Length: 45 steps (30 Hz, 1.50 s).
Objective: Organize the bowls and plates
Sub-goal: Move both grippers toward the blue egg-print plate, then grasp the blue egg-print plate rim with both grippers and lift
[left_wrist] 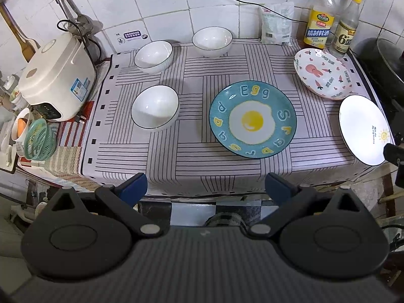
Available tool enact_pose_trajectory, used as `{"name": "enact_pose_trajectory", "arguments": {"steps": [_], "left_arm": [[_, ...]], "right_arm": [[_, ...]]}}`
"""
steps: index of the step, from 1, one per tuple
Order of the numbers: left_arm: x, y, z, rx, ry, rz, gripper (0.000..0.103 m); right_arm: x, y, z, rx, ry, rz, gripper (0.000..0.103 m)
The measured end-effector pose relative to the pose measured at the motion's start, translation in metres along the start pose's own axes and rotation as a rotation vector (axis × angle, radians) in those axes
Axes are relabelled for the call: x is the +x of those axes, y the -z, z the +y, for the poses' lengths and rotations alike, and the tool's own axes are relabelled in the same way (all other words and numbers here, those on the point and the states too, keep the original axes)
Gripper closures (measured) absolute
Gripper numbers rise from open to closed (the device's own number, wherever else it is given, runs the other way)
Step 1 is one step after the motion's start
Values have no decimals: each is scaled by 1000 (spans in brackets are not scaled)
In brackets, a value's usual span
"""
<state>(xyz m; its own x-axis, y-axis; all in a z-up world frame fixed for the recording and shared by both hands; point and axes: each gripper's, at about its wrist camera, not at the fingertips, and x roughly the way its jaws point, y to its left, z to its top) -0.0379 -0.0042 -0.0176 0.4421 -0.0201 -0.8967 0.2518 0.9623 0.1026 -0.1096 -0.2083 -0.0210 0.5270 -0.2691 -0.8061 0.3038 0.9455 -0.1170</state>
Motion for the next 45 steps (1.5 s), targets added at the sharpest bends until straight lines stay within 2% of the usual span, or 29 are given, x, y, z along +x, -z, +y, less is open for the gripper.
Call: {"name": "enact_pose_trajectory", "arguments": {"steps": [6, 9, 11, 13, 18, 24, 27, 29, 31, 34, 35, 38, 42, 43, 44, 45], "left_arm": [[4, 0, 2, -8, 15, -12, 2], [13, -2, 4, -7, 11, -17, 5], [23, -4, 6, 4, 2, -22, 5], [35, -7, 10, -4, 30, -14, 5], [66, -4, 25, -104, 90, -30, 5], [120, -3, 29, -107, 130, -45, 5], [148, -6, 25, -113, 109, -53, 6], [166, -8, 21, -113, 105, -61, 7], [182, -10, 17, -103, 97, -54, 12], [204, -14, 12, -99, 102, -38, 20], [211, -15, 11, -98, 117, -29, 23], [228, -19, 8, -99, 177, 1, 33], [239, -20, 5, -94, 177, 12, 34], [241, -20, 4, -89, 173, 8, 36], [242, -20, 4, -84, 170, 9, 39], [245, -21, 4, -79, 171, 15, 48]], "right_arm": [[-5, 1, 1, -18, -47, -46, 6], [-8, 2, 6, -58, -82, -114, 5], [-4, 4, 10, -95, -105, -193, 5], [6, 4, 14, -128, -118, -257, 6], [36, 7, 23, -179, -170, -376, 6], [84, 14, 39, -200, -290, -440, 11], [116, 19, 49, -217, -293, -444, 14], [136, 22, 52, -188, -293, -426, 15], [157, 27, 53, -134, -321, -403, 18], [186, 37, 53, -49, -365, -328, 32], [195, 38, 53, -17, -385, -297, 38], [214, 45, 54, 46, -412, -233, 45], [227, 49, 53, 92, -423, -204, 51], [228, 50, 52, 93, -419, -200, 56], [229, 51, 52, 94, -420, -198, 59], [231, 52, 52, 97, -430, -193, 67]]}}
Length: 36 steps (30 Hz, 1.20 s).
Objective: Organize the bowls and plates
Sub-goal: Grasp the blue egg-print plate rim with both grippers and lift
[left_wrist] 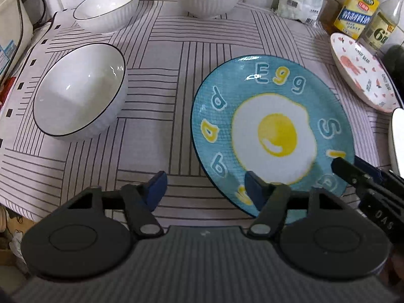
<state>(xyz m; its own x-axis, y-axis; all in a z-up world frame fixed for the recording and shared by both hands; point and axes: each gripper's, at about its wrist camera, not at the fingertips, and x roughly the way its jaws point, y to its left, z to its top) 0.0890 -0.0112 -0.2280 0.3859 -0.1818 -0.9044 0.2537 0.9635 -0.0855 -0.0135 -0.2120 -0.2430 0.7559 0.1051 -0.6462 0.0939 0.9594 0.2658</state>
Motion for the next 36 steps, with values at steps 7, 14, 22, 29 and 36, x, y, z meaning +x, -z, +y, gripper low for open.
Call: {"name": "enact_pose_trajectory", "arguments": {"steps": [7, 14, 22, 29, 36], "left_arm": [[2, -8, -2, 3, 49, 24, 81], [6, -8, 4, -39, 67, 17, 80], [2, -10, 2, 3, 70, 3, 81], [-1, -26, 4, -4, 63, -38, 80], [3, -53, 4, -29, 68, -44, 80]], "right_arm": [[5, -1, -8, 52, -32, 12, 83], [7, 3, -15, 56, -72, -14, 83], [7, -1, -14, 11, -87, -14, 81], [13, -16, -13, -71, -87, -70, 81], [29, -40, -13, -81, -97, -103, 81]]}}
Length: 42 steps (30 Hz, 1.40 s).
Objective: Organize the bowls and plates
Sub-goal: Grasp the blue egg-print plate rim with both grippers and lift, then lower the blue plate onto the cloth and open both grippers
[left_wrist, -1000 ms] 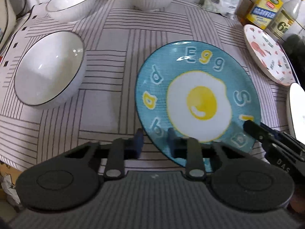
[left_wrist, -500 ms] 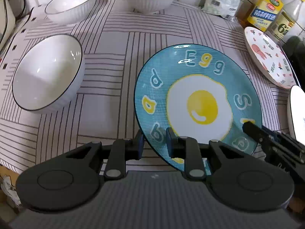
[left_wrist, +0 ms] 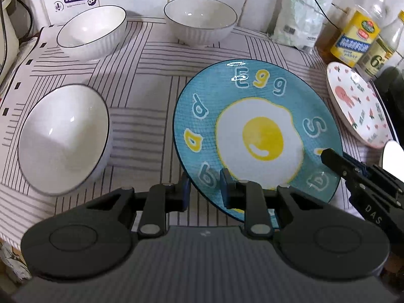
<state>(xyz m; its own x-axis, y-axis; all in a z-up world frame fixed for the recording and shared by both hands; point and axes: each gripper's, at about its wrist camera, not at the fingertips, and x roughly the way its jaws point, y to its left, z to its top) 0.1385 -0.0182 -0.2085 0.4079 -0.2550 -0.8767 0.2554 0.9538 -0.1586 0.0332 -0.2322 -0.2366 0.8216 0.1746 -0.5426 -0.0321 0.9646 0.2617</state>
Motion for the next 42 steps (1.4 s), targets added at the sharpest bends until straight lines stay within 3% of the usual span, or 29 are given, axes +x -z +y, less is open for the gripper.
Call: {"name": "enact_pose_trajectory", "arguments": {"steps": [11, 14, 17, 18, 22, 27, 32, 42], "left_arm": [[35, -21, -1, -19, -24, 22, 80], [35, -20, -5, -9, -46, 31, 78], [29, -17, -7, -14, -60, 61, 69], [25, -15, -8, -13, -70, 70, 62], [2, -6, -10, 9, -127, 70, 48], [-34, 5, -21, 64, -146, 66, 41], [-66, 15, -38, 136, -133, 55, 36], [-91, 32, -92, 271, -72, 54, 27]], "right_arm": [[34, -19, -6, -2, 50, 16, 81], [39, -14, 3, -62, 95, 40, 81], [36, -14, 5, -50, 107, 56, 79], [33, -15, 7, -50, 111, 68, 76], [7, -18, 23, -103, 131, 84, 66], [-31, -26, 31, -127, 140, 180, 55], [-65, -34, 27, -75, 193, 240, 49], [-129, -39, 9, -40, 304, 233, 38]]}}
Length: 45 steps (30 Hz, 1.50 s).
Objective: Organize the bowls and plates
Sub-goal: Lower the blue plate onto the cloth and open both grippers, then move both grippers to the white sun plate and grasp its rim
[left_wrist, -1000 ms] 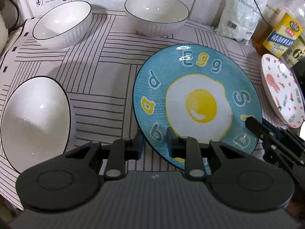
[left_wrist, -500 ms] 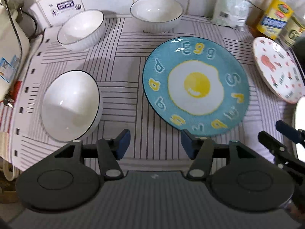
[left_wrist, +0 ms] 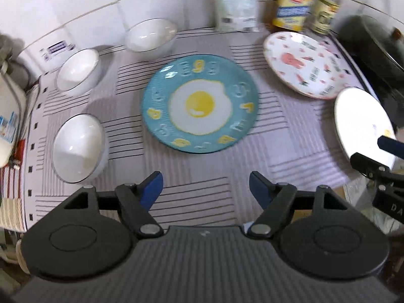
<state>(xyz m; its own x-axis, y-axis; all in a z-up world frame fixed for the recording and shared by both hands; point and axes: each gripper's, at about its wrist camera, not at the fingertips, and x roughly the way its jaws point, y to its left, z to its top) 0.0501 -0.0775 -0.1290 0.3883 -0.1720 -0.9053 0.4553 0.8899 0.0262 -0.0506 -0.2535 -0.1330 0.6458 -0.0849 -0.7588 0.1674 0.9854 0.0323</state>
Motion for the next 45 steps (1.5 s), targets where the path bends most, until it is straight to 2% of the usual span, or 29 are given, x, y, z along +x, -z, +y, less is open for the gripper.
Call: {"name": "enact_pose_trajectory", "arguments": {"steps": [3, 9, 18, 24, 29, 36, 38, 40, 41, 45], "left_arm": [[-4, -2, -22, 50, 17, 13, 25], [-9, -7, -63, 157, 49, 9, 12], [13, -17, -108, 247, 93, 23, 10], [41, -26, -130, 243, 150, 46, 10], [66, -34, -154, 230, 163, 15, 12], [108, -48, -181, 222, 179, 26, 15], [119, -51, -186, 236, 170, 36, 20], [127, -54, -188, 246, 162, 50, 33], [130, -55, -187, 241, 179, 58, 33], [134, -58, -183, 191, 249, 80, 54]], "right_arm": [[-10, 4, -13, 19, 39, 5, 33], [-24, 13, -37, 51, 98, 4, 32], [-36, 35, -76, 122, 166, -46, 32], [-26, 62, -98, 120, 237, -141, 32], [-6, 79, -117, 121, 297, -204, 32], [35, 94, -149, 223, 327, -176, 32], [43, 99, -157, 276, 324, -176, 36], [47, 102, -164, 334, 298, -179, 51], [49, 103, -167, 358, 280, -184, 56], [50, 108, -175, 416, 289, -192, 81]]}}
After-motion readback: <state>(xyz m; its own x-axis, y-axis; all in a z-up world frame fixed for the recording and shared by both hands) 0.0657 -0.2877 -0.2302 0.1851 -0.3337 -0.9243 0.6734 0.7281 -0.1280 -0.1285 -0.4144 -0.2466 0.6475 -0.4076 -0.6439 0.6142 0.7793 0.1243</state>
